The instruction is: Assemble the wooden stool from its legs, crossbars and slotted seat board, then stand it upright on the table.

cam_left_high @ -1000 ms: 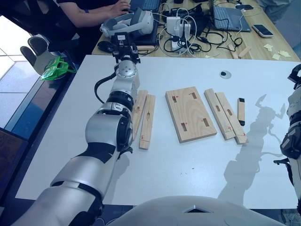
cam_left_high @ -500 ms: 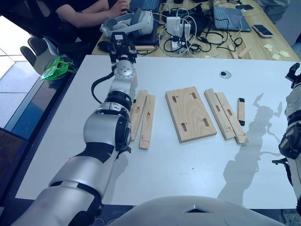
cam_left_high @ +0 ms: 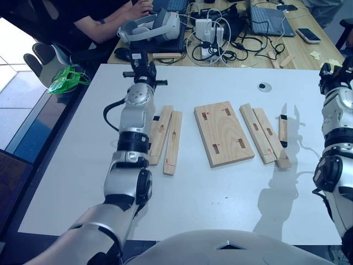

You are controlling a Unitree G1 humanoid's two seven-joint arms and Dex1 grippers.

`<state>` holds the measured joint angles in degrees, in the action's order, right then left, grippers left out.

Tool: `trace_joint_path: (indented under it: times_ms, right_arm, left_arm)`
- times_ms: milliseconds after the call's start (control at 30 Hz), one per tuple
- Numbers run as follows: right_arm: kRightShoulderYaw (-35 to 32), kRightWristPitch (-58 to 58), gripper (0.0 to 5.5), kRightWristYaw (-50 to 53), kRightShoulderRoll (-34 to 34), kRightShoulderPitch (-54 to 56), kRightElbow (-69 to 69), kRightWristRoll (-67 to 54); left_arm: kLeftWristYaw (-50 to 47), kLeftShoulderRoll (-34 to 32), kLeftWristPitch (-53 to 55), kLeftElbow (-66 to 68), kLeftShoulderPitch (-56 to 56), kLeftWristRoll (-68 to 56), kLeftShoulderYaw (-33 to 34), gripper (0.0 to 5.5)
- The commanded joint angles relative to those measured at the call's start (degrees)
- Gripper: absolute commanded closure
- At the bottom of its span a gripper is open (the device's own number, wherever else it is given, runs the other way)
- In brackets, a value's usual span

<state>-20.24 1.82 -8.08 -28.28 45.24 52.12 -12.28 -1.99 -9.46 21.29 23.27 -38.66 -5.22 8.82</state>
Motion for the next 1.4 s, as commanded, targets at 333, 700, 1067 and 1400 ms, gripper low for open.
trace_joint_path:
  times_ms: [333,700,1067,1400]
  right_arm:
    - [1.42,32.44,5.46,9.72,17.2,-29.69,-60.29,-13.68]
    - [4.0,25.79,5.5,11.91,32.24,-34.85,-63.77,-16.98]
    - [6.33,20.68,5.5,11.81,36.0,-39.37,-65.05,-18.94]
    - [6.68,19.28,5.5,13.71,35.73,-39.53,-64.34,-20.47]
  left_arm:
    - [13.68,-16.42,55.73,-56.37,27.73,-11.97,-3.28,5.5]
    - [15.0,-21.99,49.01,-49.68,32.15,-6.79,-16.45,5.18]
    - [20.07,-30.0,45.62,-52.92,29.32,-4.52,-14.17,3.81]
    - [21.98,-30.3,54.48,-56.15,38.7,-6.7,-15.57,3.02]
